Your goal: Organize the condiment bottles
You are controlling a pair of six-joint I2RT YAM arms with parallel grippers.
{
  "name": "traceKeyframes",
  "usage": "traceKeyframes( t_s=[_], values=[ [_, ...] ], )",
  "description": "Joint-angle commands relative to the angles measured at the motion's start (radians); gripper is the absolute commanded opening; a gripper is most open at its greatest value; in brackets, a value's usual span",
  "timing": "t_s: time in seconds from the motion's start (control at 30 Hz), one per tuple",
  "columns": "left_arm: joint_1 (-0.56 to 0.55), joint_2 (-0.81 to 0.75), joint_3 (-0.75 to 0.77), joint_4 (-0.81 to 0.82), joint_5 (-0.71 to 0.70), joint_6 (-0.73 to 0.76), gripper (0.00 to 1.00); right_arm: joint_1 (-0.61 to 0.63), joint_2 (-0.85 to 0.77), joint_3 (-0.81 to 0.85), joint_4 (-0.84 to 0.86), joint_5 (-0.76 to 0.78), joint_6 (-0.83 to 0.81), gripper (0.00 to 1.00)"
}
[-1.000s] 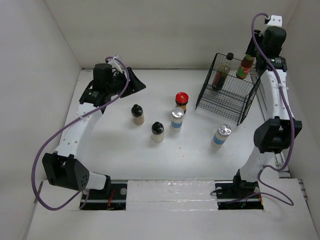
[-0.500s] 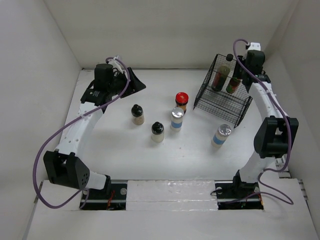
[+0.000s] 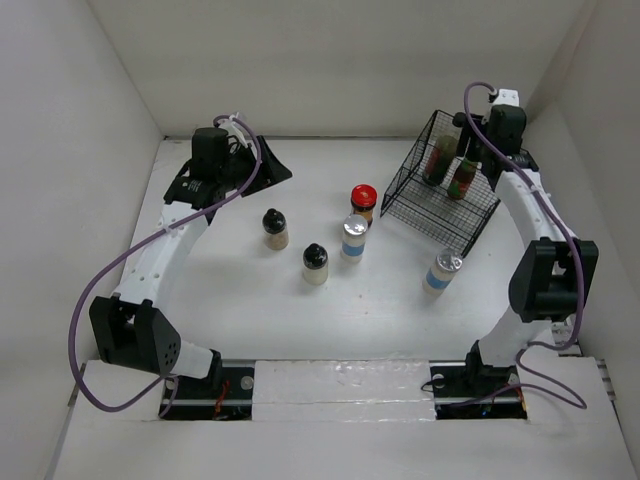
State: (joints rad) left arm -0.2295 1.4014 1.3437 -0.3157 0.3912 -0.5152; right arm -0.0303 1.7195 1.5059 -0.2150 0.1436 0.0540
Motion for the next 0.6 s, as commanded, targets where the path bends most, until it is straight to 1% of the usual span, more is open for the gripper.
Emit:
traceKeyframes(
  t_s=[0.0, 0.1, 0.17, 0.2, 0.23, 0.27, 0.3, 0.33, 0.4, 0.43, 0.47, 0.5, 0.53, 0.57],
  values=[
    [-0.005, -0.008, 0.014, 0.03, -0.005, 0.015, 0.6, 0.01, -0.107, 0.058, 0.059, 0.021, 0.01, 0.71],
    [-0.005, -0.008, 0.023, 0.03, -0.005, 0.015, 0.6, 0.01, -0.159, 0.109, 0.023, 0.033, -0.002, 0.76],
    [-0.005, -0.008, 0.034, 0.03, -0.005, 0.015, 0.6, 0.032, -0.195, 0.12, -0.001, 0.033, -0.002, 0.76],
    [-0.005, -0.008, 0.034, 0.03, -0.005, 0.015, 0.6, 0.042, -0.214, 0.12, -0.001, 0.033, -0.002, 0.74],
    [-0.005, -0.008, 0.043, 0.03, -0.005, 0.015, 0.6, 0.059, -0.263, 0.082, -0.001, 0.033, -0.002, 0.52],
    [-0.005, -0.008, 0.043, 0.03, -0.005, 0.015, 0.59, 0.081, -0.291, 0.056, -0.01, 0.033, -0.002, 0.32],
    [-0.005, -0.008, 0.054, 0.03, -0.005, 0.015, 0.57, 0.137, -0.317, 0.027, -0.026, 0.024, -0.002, 0.13],
    [-0.005, -0.008, 0.054, 0.03, -0.005, 0.015, 0.54, 0.171, -0.343, -0.033, -0.041, 0.007, -0.002, 0.0],
    [-0.005, -0.008, 0.054, 0.03, -0.005, 0.015, 0.48, 0.252, -0.409, -0.099, -0.076, -0.062, -0.002, 0.0],
    [-0.005, -0.008, 0.054, 0.03, -0.005, 0.015, 0.45, 0.341, -0.428, -0.133, -0.113, -0.085, -0.012, 0.0],
    [-0.005, -0.008, 0.054, 0.03, -0.005, 0.015, 0.4, 0.386, -0.461, -0.201, -0.13, -0.107, -0.013, 0.2],
    [-0.005, -0.008, 0.054, 0.03, -0.005, 0.015, 0.37, 0.43, -0.474, -0.232, -0.144, -0.137, -0.013, 0.36],
    [-0.005, -0.008, 0.054, 0.03, -0.005, 0.015, 0.34, 0.514, -0.483, -0.26, -0.168, -0.137, -0.013, 0.5],
    [-0.005, -0.008, 0.054, 0.03, -0.014, 0.015, 0.32, 0.552, -0.494, -0.304, -0.169, -0.137, -0.003, 0.73]
  ],
)
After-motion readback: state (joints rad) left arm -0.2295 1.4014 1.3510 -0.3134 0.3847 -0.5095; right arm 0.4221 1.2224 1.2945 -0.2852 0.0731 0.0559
